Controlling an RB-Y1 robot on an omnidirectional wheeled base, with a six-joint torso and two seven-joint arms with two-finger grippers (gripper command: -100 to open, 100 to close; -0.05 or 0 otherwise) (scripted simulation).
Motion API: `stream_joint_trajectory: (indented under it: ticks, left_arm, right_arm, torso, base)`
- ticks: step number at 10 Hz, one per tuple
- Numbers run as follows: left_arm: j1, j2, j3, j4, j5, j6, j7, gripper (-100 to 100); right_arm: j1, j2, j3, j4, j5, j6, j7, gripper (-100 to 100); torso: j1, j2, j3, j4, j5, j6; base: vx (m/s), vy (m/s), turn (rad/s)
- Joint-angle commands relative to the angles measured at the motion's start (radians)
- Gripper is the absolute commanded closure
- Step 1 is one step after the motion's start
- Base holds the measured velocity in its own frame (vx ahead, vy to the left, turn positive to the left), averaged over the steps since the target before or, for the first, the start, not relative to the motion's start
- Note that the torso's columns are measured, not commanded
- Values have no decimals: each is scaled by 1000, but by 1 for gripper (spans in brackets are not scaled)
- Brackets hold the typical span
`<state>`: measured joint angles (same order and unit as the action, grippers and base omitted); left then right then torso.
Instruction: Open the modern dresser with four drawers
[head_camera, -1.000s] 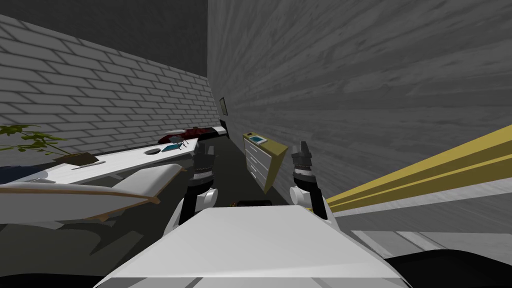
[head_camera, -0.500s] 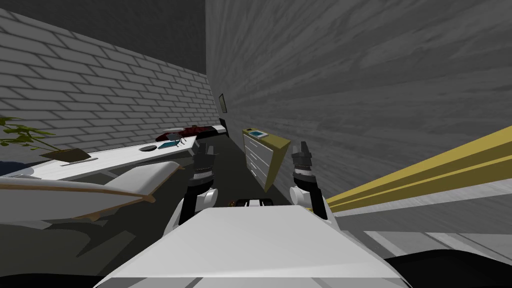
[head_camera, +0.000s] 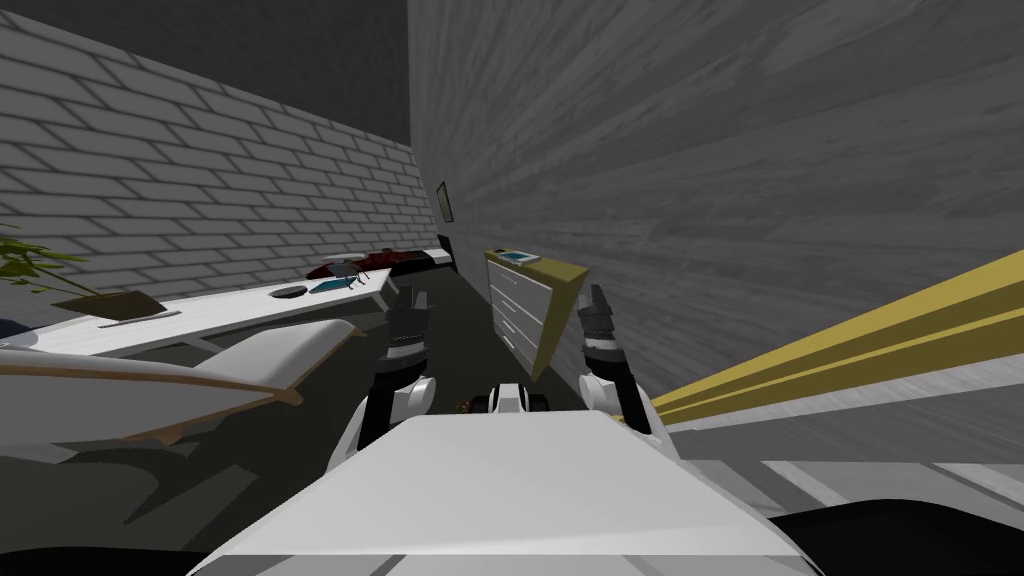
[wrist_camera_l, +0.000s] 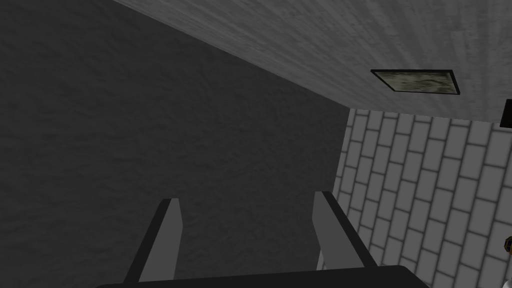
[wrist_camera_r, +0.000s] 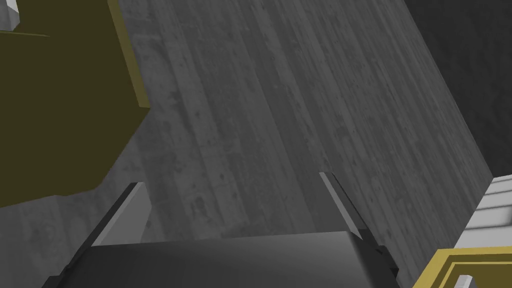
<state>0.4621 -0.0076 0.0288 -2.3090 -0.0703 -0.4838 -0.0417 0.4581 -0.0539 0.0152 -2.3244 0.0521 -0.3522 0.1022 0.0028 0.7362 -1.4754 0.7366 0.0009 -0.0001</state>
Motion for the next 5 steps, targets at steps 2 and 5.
stream_joint_trajectory:
  ticks: [2,5]
  left_arm:
    - [0,0,0,0,0,0,0,0]
    - [0,0,0,0,0,0,0,0]
  right_arm:
    - [-8,-66,27,75,81,76,6,-100]
    - [-20,-92,49,135,146,138,13,-100]
  torso:
    - [0,1,-1,1,0,0]
    - [-6,2,-1,1,-2,0]
  base:
    - [13,158,-30]
    - [12,132,-20]
